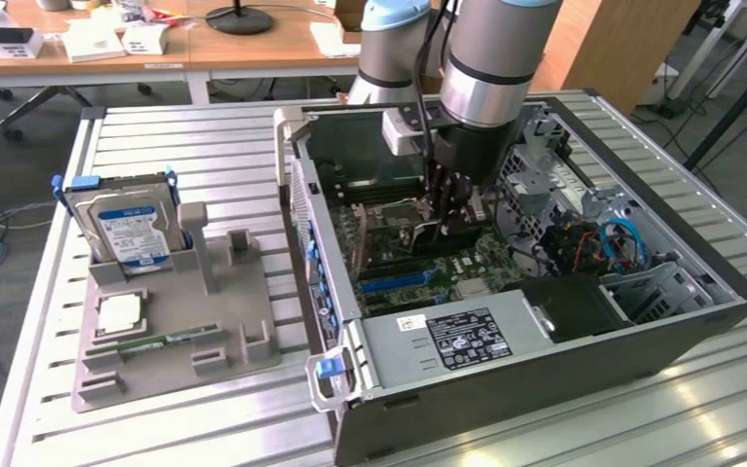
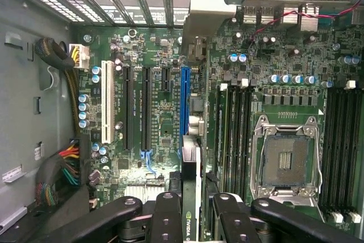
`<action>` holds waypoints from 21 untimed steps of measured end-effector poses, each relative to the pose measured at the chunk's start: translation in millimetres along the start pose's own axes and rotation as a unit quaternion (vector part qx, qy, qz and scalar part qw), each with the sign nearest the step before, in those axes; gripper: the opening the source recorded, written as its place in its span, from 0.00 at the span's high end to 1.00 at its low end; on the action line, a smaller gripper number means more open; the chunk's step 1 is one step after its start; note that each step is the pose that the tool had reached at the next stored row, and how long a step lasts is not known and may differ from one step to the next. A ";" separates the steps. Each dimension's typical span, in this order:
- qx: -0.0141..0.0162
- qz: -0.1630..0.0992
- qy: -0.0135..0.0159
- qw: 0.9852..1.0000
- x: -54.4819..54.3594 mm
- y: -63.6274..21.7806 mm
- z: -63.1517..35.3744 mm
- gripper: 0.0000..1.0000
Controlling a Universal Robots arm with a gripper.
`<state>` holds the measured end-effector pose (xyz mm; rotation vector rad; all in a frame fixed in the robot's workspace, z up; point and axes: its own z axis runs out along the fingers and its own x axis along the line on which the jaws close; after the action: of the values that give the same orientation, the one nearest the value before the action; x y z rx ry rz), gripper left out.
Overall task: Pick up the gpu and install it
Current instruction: 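Insert the gpu into the slot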
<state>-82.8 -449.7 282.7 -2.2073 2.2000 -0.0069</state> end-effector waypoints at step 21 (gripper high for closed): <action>0.000 0.000 0.000 1.000 2.3 3.5 -0.1 0.74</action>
<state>-86.3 -452.0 282.7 -2.2071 2.1995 -0.0073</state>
